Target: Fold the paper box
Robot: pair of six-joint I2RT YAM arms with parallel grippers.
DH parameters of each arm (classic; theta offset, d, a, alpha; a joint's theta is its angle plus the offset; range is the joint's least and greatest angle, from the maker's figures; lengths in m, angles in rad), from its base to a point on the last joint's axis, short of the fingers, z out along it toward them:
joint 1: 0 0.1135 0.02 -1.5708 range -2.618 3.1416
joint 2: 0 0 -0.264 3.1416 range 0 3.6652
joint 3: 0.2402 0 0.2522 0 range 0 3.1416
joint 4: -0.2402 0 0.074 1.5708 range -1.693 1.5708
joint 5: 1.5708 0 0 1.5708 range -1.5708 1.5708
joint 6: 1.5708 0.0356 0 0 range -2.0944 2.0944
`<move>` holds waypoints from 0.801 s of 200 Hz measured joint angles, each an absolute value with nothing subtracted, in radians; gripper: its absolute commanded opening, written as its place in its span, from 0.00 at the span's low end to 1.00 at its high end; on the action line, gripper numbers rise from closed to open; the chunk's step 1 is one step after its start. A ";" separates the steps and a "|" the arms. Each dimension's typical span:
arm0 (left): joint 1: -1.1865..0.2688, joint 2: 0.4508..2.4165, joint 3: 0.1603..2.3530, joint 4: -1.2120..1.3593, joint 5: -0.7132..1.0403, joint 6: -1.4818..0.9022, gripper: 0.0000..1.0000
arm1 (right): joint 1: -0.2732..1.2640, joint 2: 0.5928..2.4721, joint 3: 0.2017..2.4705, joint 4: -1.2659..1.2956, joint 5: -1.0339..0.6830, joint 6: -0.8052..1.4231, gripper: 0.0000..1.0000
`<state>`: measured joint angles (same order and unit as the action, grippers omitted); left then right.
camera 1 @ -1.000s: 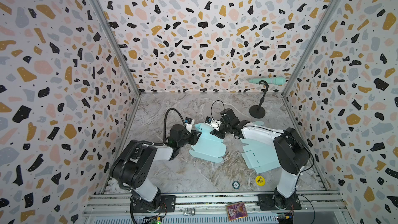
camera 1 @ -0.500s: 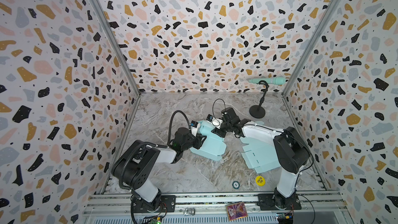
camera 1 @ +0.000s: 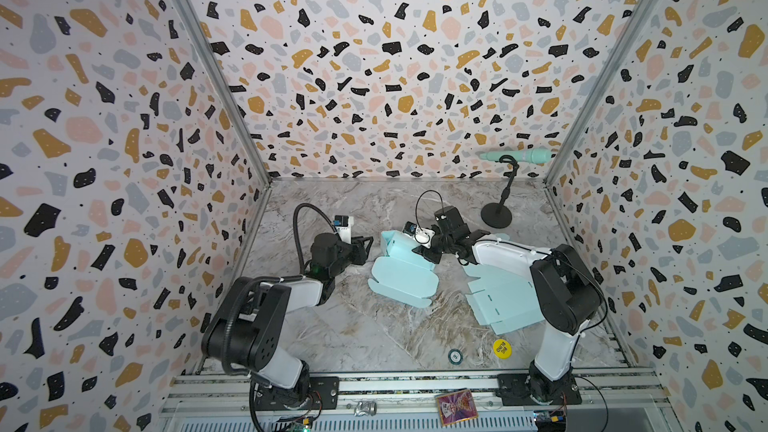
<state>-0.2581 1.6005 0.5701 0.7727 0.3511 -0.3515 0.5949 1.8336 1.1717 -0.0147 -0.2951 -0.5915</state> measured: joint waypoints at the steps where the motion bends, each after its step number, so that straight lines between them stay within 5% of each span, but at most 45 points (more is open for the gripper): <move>1: -0.258 1.608 0.576 0.773 0.352 -0.351 0.42 | 0.595 1.834 1.172 -0.015 -0.295 -0.592 0.42; 63: -0.270 1.843 0.712 0.772 0.419 -0.327 0.43 | 0.594 1.834 1.172 -0.017 -0.308 -0.625 0.42; 160: -0.405 1.760 0.594 0.750 0.310 -0.287 0.43 | 0.615 1.834 1.177 -0.052 -0.283 -0.654 0.42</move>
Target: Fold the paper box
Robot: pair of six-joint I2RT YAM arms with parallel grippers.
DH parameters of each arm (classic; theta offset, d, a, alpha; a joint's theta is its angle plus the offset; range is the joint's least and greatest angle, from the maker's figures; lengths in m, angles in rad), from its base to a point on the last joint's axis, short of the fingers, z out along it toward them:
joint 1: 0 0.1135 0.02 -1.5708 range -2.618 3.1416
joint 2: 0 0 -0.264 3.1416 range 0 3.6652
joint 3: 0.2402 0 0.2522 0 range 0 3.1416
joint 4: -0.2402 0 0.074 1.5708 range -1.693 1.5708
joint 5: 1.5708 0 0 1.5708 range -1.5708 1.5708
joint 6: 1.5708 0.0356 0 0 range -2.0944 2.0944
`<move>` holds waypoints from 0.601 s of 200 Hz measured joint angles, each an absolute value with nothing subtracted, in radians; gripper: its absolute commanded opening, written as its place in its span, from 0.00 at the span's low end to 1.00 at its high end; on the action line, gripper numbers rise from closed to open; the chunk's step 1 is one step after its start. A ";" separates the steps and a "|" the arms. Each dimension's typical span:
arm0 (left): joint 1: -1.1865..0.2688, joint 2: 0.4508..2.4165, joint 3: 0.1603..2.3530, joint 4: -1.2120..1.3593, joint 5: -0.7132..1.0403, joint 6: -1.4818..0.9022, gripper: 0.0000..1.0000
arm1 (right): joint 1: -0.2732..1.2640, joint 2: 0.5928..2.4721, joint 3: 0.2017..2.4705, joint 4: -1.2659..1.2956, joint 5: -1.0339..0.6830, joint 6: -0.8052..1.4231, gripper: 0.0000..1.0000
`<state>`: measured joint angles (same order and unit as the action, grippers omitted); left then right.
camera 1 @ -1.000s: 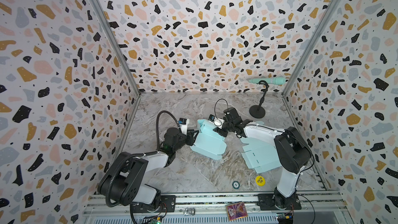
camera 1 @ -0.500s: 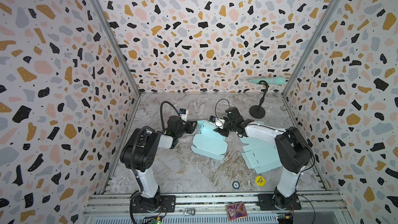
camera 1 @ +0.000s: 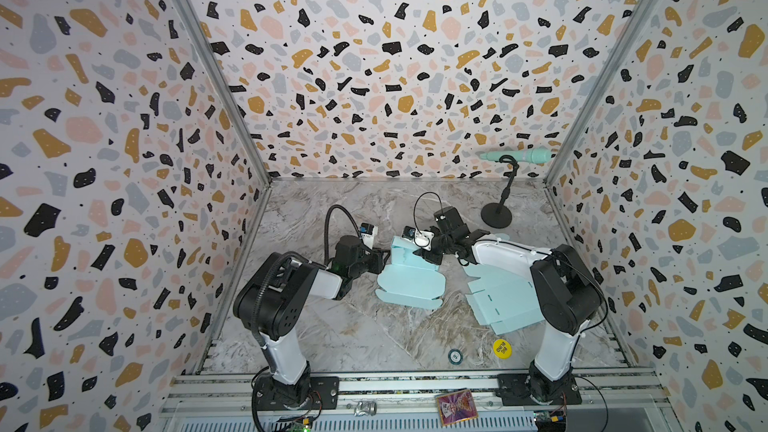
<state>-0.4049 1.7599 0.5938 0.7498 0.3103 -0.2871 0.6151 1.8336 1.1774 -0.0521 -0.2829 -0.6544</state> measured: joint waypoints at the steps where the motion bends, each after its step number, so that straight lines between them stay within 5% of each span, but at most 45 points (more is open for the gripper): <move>1: -0.406 1.759 0.593 0.749 0.309 -0.287 0.43 | 0.616 1.834 1.177 -0.052 -0.282 -0.655 0.42; 120: -0.524 1.575 0.517 0.626 0.278 -0.220 0.42 | 0.675 1.833 1.173 -0.031 -0.243 -0.683 0.40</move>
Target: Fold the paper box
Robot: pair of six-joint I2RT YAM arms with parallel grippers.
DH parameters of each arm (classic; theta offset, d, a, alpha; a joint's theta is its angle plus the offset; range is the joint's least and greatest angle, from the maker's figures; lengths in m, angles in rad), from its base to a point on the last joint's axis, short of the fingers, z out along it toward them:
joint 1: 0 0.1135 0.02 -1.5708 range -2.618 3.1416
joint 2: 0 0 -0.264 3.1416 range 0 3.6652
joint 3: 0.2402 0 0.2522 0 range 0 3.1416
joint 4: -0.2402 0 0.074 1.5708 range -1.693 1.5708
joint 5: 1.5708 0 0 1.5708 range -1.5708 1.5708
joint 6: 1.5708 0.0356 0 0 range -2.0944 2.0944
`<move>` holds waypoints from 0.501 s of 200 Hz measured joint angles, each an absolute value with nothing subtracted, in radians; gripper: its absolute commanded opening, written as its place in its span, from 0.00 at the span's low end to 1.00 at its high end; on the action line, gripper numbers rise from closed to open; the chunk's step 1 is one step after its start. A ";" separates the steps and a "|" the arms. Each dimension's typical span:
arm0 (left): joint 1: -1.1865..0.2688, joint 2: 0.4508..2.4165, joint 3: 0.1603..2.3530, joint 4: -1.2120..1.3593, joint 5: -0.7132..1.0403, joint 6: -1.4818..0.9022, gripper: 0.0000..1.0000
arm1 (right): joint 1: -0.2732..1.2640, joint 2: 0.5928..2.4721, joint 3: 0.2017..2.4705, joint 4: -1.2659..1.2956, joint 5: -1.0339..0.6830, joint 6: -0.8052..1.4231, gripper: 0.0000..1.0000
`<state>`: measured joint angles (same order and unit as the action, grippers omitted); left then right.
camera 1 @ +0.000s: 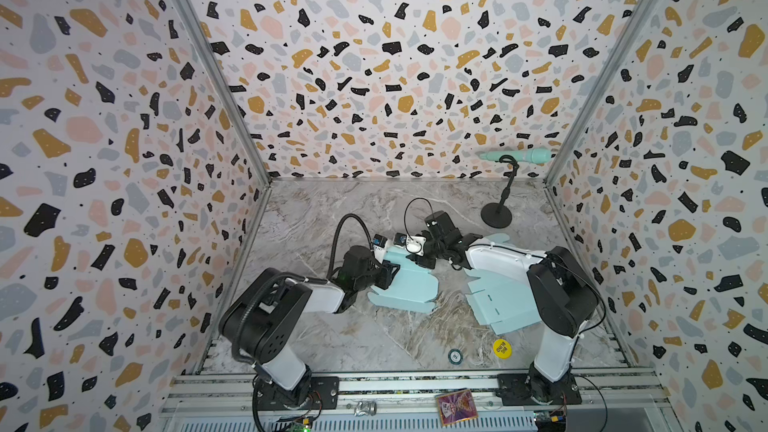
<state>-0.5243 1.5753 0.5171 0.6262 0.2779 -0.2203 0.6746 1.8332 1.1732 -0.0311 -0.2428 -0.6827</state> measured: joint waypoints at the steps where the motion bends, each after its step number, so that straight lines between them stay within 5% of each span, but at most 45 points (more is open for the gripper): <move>1: -0.524 1.568 0.515 0.624 0.278 -0.220 0.42 | 0.674 1.833 1.173 -0.031 -0.242 -0.683 0.40; 50: -0.507 1.387 0.479 0.587 0.283 -0.229 0.41 | 0.645 1.833 1.172 -0.026 -0.229 -0.702 0.40; 100: -0.308 1.393 0.493 0.638 0.336 -0.258 0.43 | 0.614 1.831 1.171 -0.032 -0.221 -0.723 0.43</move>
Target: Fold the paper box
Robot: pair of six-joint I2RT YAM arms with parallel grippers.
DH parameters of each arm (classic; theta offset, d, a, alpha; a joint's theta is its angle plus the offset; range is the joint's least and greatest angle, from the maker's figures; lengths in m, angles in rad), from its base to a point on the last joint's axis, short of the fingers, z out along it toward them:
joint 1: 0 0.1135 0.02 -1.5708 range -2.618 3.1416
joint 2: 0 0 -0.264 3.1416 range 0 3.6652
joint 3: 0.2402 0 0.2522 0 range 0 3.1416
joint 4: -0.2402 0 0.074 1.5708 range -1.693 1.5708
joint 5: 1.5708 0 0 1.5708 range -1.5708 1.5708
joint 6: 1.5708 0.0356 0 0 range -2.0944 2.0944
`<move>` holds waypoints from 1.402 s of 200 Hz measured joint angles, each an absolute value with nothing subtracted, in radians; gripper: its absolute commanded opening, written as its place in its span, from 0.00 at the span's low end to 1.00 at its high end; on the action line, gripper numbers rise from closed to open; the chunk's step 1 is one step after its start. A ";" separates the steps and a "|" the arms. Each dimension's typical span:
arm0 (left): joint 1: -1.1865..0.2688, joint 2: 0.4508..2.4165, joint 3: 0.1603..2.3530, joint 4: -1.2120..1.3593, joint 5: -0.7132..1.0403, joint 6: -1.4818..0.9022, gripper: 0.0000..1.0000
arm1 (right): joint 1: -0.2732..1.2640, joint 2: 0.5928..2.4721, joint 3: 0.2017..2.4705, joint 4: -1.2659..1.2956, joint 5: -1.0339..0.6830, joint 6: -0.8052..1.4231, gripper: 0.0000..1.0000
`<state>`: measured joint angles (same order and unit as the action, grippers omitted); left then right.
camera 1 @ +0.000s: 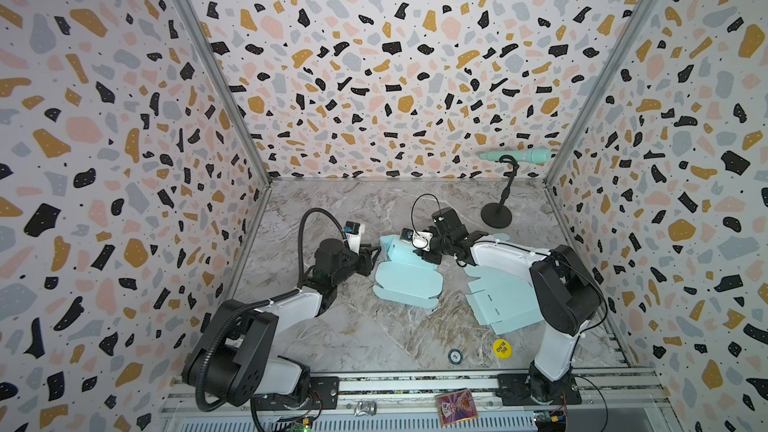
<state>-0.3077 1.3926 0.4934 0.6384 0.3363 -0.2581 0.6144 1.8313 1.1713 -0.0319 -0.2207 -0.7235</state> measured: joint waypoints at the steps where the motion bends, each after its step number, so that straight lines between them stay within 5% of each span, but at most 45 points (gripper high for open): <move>1: -0.302 1.394 0.495 0.642 0.337 -0.258 0.43 | 0.614 1.831 1.171 -0.032 -0.220 -0.724 0.43; 76: -0.252 1.733 0.739 0.631 0.364 -0.173 0.45 | 0.595 1.831 1.171 -0.045 -0.236 -0.730 0.52; 212: -0.458 1.715 0.634 0.609 0.247 -0.150 0.46 | 0.604 1.831 1.171 -0.052 -0.218 -0.739 0.46; 280: -0.485 1.699 0.608 0.601 0.165 -0.128 0.59 | 0.628 1.831 1.171 -0.056 -0.159 -0.765 0.44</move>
<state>-0.4850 1.6993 0.6083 0.6010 0.1646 -0.1276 0.6277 1.8313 1.1713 -0.0563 -0.1589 -0.7650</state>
